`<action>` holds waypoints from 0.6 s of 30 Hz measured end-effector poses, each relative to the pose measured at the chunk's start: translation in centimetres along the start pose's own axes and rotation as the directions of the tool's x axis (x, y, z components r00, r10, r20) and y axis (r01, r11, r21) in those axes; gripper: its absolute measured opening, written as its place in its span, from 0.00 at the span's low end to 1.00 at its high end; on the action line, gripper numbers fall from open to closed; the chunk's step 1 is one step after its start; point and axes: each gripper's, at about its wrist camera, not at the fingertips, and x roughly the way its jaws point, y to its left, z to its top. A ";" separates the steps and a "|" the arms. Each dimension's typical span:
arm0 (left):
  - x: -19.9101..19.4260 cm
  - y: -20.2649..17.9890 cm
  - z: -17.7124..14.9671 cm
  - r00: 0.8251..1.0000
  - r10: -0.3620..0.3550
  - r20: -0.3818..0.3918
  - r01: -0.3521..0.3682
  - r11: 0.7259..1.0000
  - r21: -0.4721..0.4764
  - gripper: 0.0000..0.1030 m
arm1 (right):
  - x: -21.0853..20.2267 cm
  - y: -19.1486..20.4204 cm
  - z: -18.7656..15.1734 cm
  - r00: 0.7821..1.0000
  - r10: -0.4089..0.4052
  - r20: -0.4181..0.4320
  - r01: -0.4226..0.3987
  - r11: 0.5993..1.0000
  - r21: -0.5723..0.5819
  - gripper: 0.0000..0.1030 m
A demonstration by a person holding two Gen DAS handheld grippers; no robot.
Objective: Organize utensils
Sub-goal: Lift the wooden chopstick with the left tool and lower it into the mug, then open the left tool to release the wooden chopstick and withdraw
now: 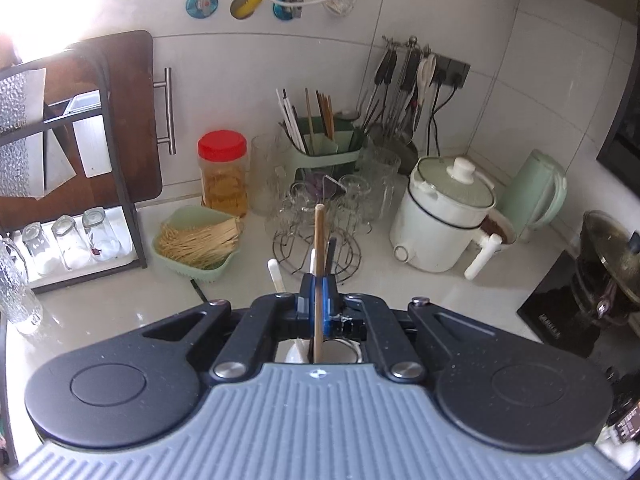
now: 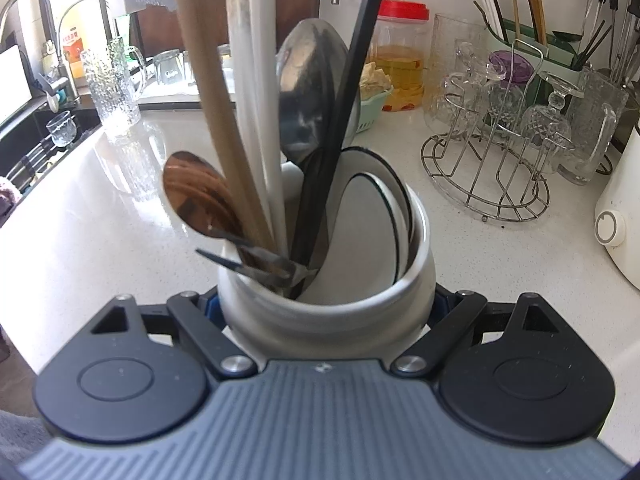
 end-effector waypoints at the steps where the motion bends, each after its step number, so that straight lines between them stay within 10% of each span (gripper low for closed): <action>1: 0.4 0.0 -0.1 1.000 0.000 -0.007 0.000 1.000 0.002 0.04 | 0.1 0.0 0.1 1.000 0.000 -0.005 0.000 1.000 -0.001 0.88; 18: 5.6 -0.2 -2.0 0.992 -0.010 -0.126 0.009 1.000 -0.007 0.04 | -0.6 -0.2 1.0 0.999 0.049 0.008 -0.049 0.999 -0.019 1.00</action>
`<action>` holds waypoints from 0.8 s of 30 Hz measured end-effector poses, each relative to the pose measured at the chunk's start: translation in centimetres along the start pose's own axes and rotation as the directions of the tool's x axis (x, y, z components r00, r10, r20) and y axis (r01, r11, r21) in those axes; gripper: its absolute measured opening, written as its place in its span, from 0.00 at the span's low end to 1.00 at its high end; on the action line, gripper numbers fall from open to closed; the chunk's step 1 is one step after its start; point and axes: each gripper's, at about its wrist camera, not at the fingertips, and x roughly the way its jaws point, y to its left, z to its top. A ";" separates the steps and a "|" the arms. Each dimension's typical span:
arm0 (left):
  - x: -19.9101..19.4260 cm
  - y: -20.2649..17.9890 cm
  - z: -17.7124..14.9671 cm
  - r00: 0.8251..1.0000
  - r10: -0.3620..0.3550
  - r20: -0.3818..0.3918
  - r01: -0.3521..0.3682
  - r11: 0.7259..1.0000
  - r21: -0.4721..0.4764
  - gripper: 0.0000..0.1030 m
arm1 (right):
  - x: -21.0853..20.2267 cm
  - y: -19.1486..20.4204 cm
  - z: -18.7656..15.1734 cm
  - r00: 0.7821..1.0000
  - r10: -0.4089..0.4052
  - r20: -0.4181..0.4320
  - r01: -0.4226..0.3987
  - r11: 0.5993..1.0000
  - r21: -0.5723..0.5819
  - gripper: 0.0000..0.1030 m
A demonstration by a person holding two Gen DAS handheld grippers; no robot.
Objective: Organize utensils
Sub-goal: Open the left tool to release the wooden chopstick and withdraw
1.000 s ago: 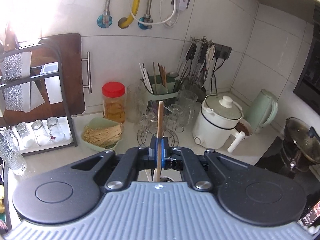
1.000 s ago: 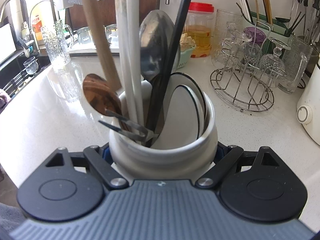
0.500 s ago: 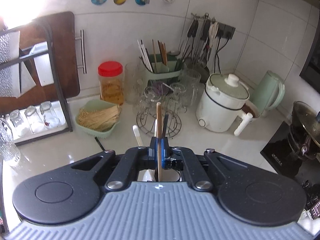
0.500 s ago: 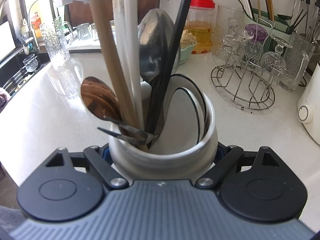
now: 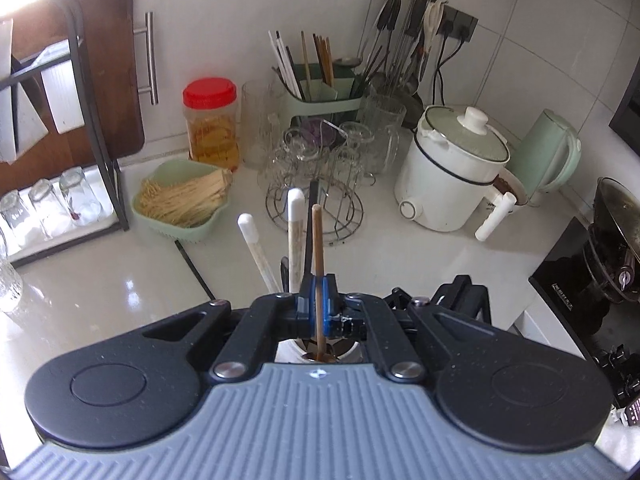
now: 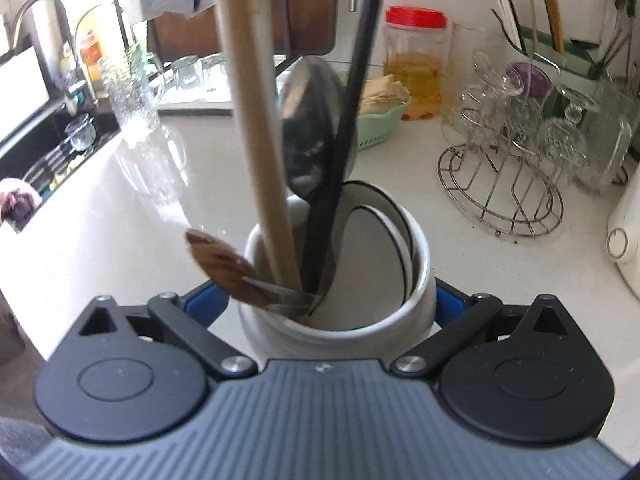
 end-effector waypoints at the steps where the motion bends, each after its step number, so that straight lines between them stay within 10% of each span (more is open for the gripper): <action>1: 0.2 0.0 -0.1 1.000 -0.001 -0.006 0.001 1.000 -0.004 0.04 | -0.2 -0.1 0.0 1.000 0.002 0.003 -0.002 1.000 0.006 1.00; 24: 2.3 0.0 -1.0 0.998 -0.009 -0.069 0.004 0.998 -0.064 0.03 | -2.9 -0.9 -1.4 1.000 0.025 -0.010 -0.024 0.998 0.066 0.83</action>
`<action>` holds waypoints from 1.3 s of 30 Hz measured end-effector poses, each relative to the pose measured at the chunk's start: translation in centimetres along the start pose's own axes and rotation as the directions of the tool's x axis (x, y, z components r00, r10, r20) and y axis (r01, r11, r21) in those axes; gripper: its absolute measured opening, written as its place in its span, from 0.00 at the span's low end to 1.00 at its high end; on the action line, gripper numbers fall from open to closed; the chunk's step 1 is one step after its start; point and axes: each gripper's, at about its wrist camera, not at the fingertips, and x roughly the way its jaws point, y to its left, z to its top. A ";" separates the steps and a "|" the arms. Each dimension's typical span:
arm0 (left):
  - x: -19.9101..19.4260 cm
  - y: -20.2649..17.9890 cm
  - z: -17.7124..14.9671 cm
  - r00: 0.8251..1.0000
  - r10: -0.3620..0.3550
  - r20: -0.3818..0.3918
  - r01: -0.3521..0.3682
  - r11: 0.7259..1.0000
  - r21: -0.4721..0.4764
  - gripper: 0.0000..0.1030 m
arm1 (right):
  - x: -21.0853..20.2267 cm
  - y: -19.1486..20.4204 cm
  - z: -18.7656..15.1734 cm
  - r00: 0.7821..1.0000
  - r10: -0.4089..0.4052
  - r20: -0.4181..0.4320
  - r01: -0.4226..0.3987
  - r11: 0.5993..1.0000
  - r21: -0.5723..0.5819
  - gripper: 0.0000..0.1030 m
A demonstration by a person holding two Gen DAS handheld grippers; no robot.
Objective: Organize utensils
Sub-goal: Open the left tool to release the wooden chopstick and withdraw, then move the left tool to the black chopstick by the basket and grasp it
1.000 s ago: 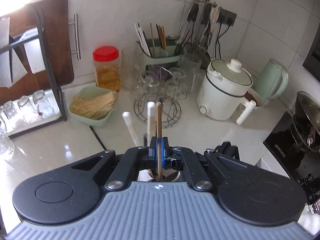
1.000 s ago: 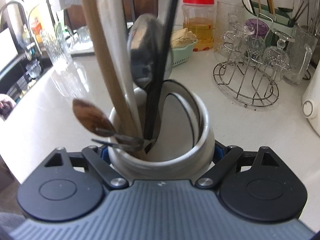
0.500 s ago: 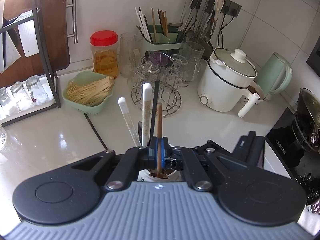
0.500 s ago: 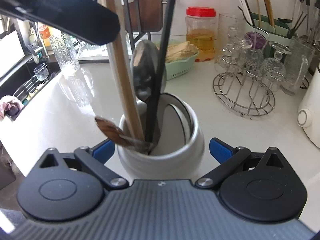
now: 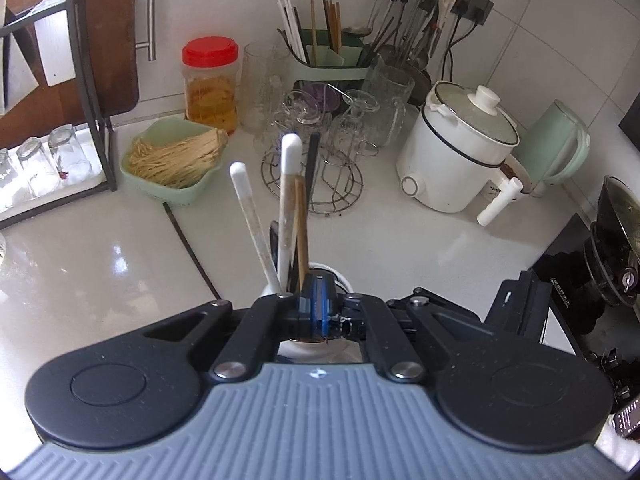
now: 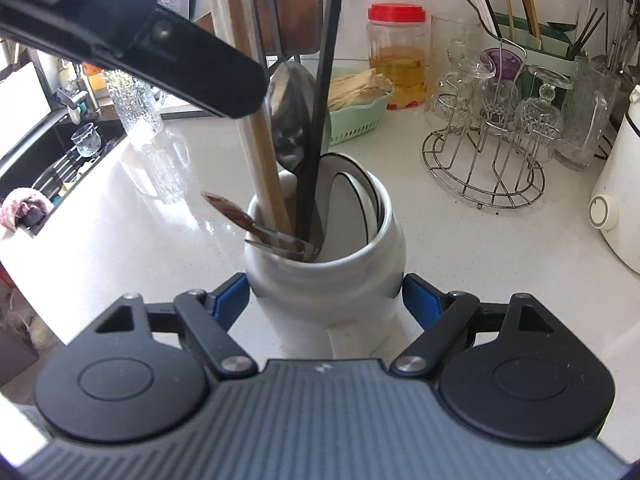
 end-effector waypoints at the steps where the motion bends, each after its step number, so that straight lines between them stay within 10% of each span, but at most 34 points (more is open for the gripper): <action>1: -0.2 0.0 0.1 1.000 0.002 0.003 -0.002 1.000 -0.003 0.03 | 0.0 0.0 0.0 1.000 0.000 0.001 0.000 1.000 0.002 0.83; 12: -3.1 2.1 0.0 0.996 0.028 0.083 -0.021 0.996 -0.087 0.11 | -0.1 0.2 -0.1 1.000 -0.012 0.010 0.012 1.000 0.015 0.83; 22: -3.2 7.0 -1.0 0.986 0.139 0.095 -0.116 0.969 -0.217 0.58 | -0.2 0.2 -0.1 1.000 -0.020 0.007 0.020 0.999 0.026 0.83; 39: 5.6 12.4 1.1 0.981 0.194 -0.029 -0.196 0.964 -0.180 0.69 | 0.1 0.4 -0.1 0.996 -0.083 0.019 0.081 0.993 0.083 0.83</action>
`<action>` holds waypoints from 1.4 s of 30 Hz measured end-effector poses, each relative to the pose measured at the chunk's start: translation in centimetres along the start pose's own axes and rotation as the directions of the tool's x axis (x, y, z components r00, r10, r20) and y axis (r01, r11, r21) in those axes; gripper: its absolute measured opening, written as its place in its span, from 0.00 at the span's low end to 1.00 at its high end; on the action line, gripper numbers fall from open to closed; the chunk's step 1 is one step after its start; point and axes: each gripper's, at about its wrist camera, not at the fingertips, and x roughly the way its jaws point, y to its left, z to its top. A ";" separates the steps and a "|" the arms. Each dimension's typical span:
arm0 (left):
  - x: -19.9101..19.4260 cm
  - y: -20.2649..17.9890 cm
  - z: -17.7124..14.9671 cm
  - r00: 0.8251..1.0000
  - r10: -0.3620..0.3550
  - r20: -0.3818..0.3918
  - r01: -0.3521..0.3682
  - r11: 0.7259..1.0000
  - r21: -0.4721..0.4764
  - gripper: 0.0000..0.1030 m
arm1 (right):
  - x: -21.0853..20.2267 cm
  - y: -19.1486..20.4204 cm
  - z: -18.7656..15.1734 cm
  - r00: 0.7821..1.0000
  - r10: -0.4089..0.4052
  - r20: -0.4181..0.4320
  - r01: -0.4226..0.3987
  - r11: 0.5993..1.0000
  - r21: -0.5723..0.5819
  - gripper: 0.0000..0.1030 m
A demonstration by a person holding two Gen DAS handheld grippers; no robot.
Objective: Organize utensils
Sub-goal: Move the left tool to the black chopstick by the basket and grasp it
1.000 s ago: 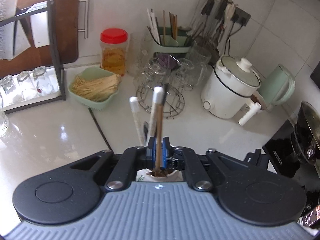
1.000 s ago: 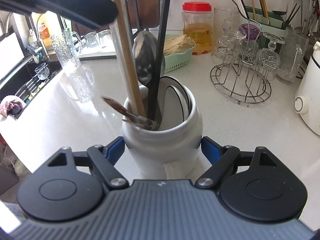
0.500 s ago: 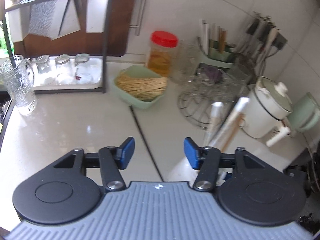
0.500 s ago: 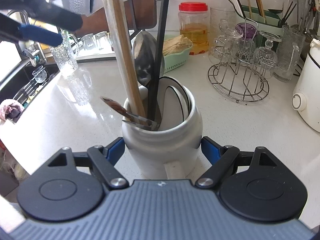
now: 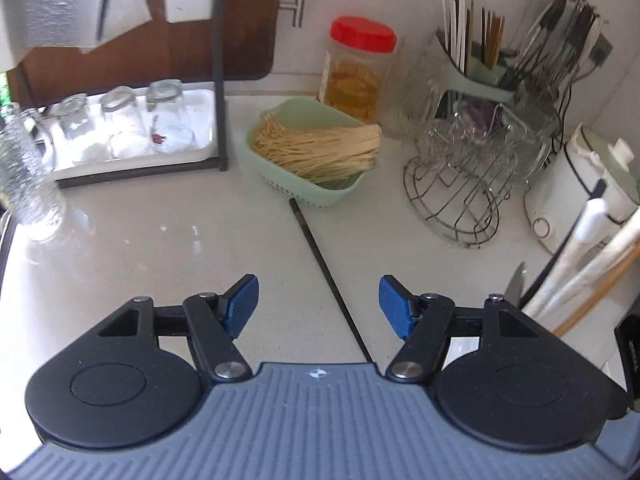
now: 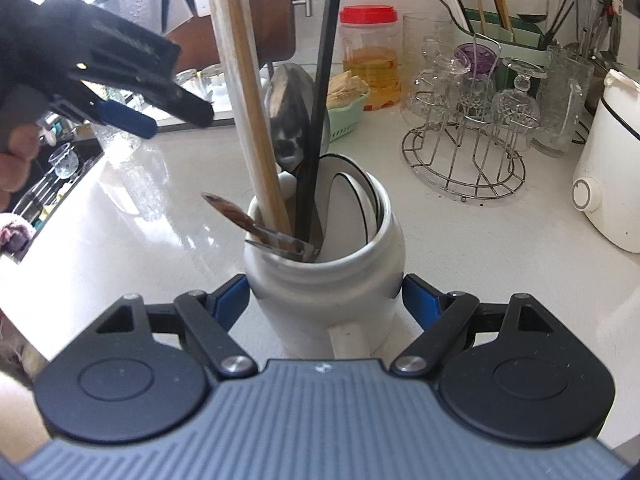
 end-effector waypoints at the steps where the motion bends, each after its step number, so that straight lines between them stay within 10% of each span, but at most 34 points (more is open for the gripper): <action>1: 0.5 0.0 0.3 1.000 0.004 -0.006 -0.004 1.000 0.004 0.69 | 0.1 0.0 0.1 1.000 -0.007 0.003 0.007 1.000 0.007 0.83; 29: 14.5 2.5 6.7 0.977 0.018 -0.213 -0.025 0.999 -0.033 0.68 | 1.2 0.6 1.3 0.994 -0.112 -0.010 0.113 0.987 0.112 0.83; 42: 17.7 1.6 6.9 0.979 0.055 -0.195 -0.070 0.995 -0.069 0.34 | 1.4 0.5 1.4 0.995 -0.103 -0.014 0.104 0.990 0.092 0.83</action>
